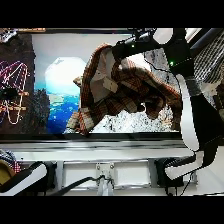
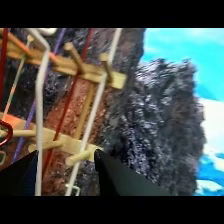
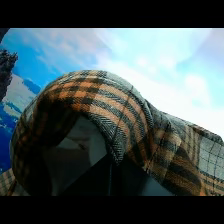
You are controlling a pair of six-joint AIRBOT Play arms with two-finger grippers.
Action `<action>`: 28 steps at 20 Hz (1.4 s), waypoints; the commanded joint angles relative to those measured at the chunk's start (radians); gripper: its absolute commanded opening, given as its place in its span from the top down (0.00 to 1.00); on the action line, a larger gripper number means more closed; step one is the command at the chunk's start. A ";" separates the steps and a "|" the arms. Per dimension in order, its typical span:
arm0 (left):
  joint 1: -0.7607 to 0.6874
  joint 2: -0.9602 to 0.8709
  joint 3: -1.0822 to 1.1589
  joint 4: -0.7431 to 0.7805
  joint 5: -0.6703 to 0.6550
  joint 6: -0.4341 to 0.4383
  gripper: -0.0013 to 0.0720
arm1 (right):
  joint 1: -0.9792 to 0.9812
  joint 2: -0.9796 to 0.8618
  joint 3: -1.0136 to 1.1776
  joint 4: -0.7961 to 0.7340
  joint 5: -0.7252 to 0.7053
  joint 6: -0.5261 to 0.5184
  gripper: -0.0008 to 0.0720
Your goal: Fold the clothes and pants, and hang the long-sleeved shirts on hangers.
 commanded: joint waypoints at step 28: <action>0.095 -0.272 0.122 0.029 0.050 0.011 0.73 | 0.001 0.000 -0.001 0.028 0.056 -0.008 0.92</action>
